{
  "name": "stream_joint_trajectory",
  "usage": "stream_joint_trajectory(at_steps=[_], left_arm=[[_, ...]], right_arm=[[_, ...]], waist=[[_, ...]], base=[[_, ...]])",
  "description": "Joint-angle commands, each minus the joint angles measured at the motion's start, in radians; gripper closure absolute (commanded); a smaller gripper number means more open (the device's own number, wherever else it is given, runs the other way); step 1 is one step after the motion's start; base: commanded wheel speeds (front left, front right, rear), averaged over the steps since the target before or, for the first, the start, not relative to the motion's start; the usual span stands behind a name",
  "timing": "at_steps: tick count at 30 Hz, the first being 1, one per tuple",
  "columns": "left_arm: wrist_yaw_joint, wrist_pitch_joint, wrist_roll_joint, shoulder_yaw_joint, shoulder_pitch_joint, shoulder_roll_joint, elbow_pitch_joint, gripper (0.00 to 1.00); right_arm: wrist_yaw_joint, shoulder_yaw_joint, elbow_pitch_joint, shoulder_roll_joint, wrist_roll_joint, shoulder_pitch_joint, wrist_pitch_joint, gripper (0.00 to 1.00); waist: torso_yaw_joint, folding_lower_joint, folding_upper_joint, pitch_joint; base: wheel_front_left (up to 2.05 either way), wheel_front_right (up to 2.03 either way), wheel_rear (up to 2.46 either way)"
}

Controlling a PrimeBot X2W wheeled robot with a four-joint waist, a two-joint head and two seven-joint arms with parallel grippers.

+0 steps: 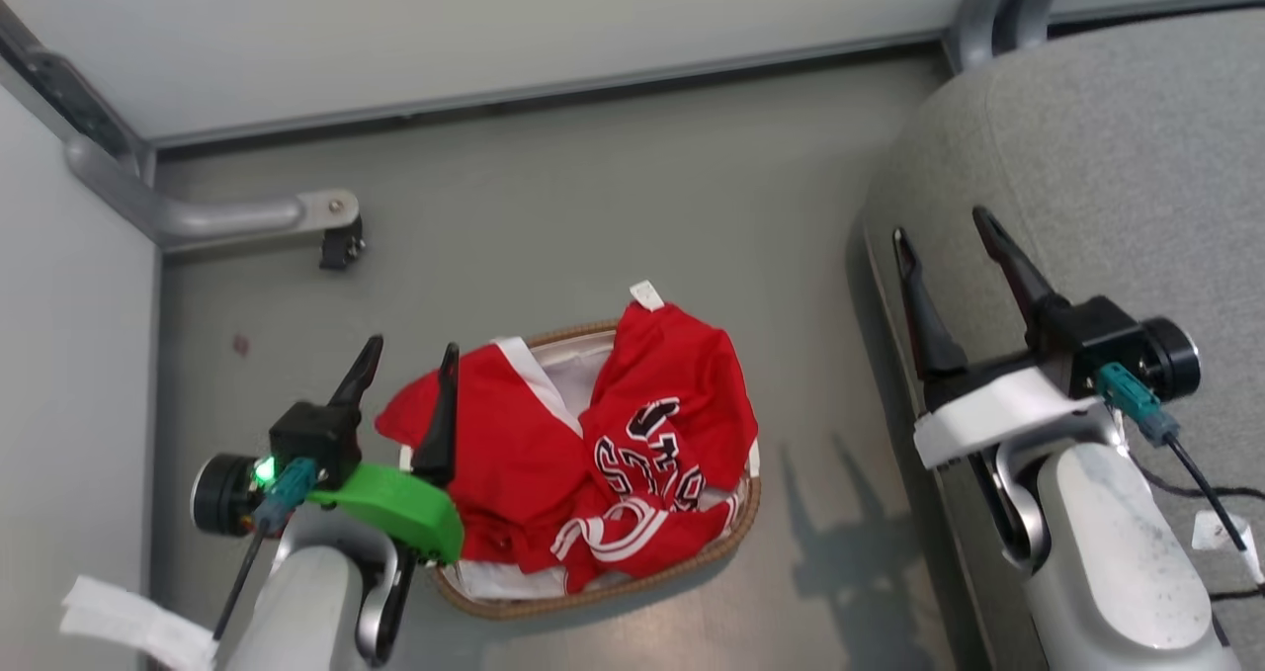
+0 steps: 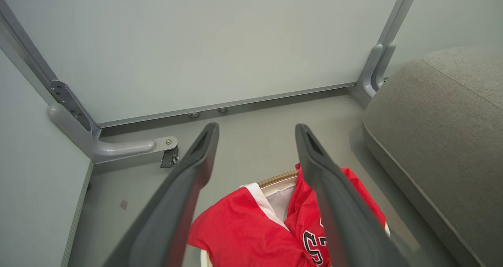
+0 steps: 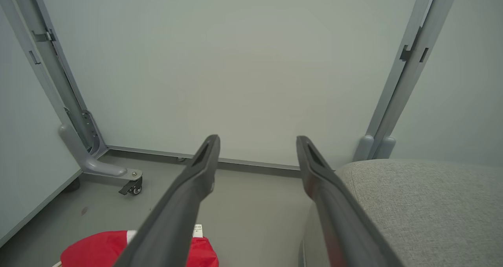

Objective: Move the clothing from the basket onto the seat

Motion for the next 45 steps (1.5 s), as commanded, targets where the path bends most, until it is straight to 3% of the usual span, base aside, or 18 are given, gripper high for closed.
stream_joint_trajectory(at_steps=[1, 10, 20, 36, 45], left_arm=[[-0.006, -0.008, 0.012, -0.027, -0.045, 0.012, 0.011, 0.0], [-0.006, -0.024, -0.028, -0.209, -0.203, 0.06, 0.104, 0.0], [-0.007, -0.034, 0.01, -0.405, -0.372, 0.142, 0.23, 0.0], [-0.006, -0.034, 0.052, -0.675, -0.547, 0.231, 0.423, 0.0], [0.018, -0.034, 0.138, -0.745, -0.639, 0.208, 0.608, 0.0]], right_arm=[[0.0, 0.0, -0.015, -0.001, -0.031, -0.037, -0.009, 0.0], [0.0, 0.02, -0.077, 0.0, -0.081, -0.129, -0.025, 0.0], [0.0, 0.049, -0.149, 0.0, -0.075, -0.214, -0.037, 0.0], [0.0, 0.089, -0.182, -0.001, -0.031, -0.258, -0.037, 0.0], [0.0, 0.096, -0.196, -0.001, -0.018, -0.263, -0.037, 0.0]], waist=[[-0.037, 0.0, -0.0001, 0.121], [-0.078, 0.0, -0.0001, 0.298], [-0.136, 0.0, -0.0001, 0.503], [-0.187, 0.0, -0.0001, 0.653], [-0.196, 0.0, -0.0001, 0.691]], base=[[0.0, 0.0, 0.0], [0.0, 0.0, 0.0], [0.0, 0.0, 0.0], [0.0, 0.0, 0.0], [0.0, 0.0, 0.0]])
